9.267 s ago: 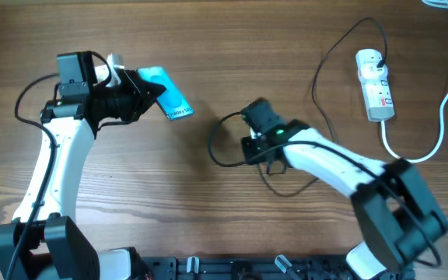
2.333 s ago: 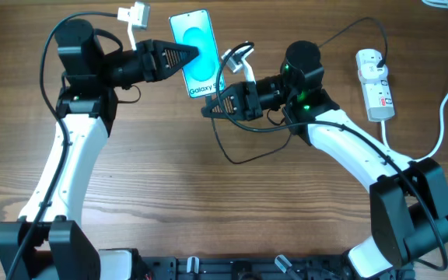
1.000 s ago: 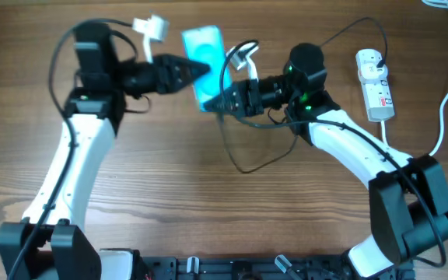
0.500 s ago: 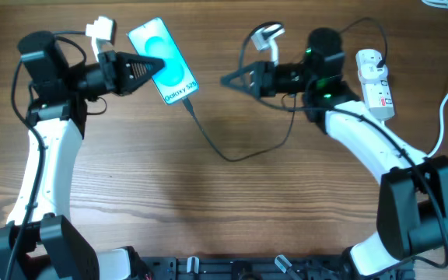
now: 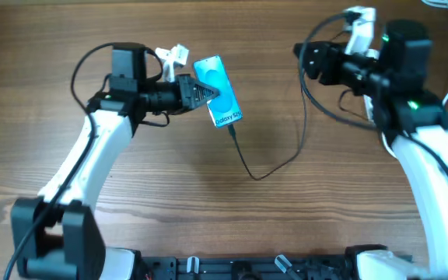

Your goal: Plug charger to phone and switch on socket

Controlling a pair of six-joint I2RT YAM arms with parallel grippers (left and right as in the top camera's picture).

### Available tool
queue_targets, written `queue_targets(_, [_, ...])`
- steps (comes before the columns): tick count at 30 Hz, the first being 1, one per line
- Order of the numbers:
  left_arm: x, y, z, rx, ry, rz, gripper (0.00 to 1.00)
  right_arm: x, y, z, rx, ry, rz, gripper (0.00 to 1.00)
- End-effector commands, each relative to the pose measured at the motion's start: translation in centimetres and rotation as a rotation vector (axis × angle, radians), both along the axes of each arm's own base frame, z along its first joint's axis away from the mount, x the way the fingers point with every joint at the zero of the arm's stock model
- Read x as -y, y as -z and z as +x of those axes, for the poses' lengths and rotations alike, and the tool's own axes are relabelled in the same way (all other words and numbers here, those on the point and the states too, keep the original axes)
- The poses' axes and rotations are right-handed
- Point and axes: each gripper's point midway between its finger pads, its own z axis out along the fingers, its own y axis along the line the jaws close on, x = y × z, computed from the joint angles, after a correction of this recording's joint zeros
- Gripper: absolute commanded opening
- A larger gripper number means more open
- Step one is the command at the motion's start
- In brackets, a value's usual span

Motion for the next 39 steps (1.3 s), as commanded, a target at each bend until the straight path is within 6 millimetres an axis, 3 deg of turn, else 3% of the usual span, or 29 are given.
queue_targets(1, [1.8,4.4,0.5,-0.068,0.068,-0.010,0.04,2.5,-3.9,-2.3,0.105,0.126,-0.090,0.55])
queue_targets(4, [2.8,7.4,0.9,-0.111,0.109,-0.045,0.04,3.9,-4.0,-4.2,0.077,0.196,-0.131,0.55])
queue_targets(7, [2.9,9.9,1.1,-0.122,0.127,-0.032,0.04,5.4,-1.8,-5.2,-0.017,0.260,-0.188,0.55])
queue_targets(15, [3.9,12.4,0.0,-0.013,0.251,-0.013,0.04,6.5,1.7,-7.3,-0.182,0.290,-0.256,0.55])
queue_targets(19, [3.9,15.5,-0.6,-0.077,0.262,-0.005,0.04,6.5,2.3,-7.9,-0.218,0.287,-0.262,0.55])
queue_targets(24, [5.0,16.0,-1.0,-0.067,0.309,-0.071,0.04,7.5,2.6,-7.7,-0.225,0.335,-0.296,0.57])
queue_targets(27, [6.3,17.0,-1.8,-0.056,0.350,-0.067,0.04,7.7,3.9,-7.1,-0.270,0.346,-0.307,0.61])
queue_targets(30, [6.4,19.3,-2.4,-0.101,0.341,-0.011,0.04,7.7,5.7,-6.7,-0.338,0.345,-0.314,0.61])
queue_targets(33, [6.3,19.4,-2.2,-0.116,0.327,-0.006,0.14,7.7,7.1,-6.5,-0.389,0.338,-0.329,0.61])
queue_targets(35, [6.3,19.4,-2.2,-0.123,0.325,-0.006,0.25,7.6,7.7,-6.2,-0.408,0.336,-0.334,0.67])
queue_targets(39, [6.0,19.7,-1.8,-0.162,0.287,0.018,0.29,7.6,8.6,-6.0,-0.434,0.333,-0.339,0.70])
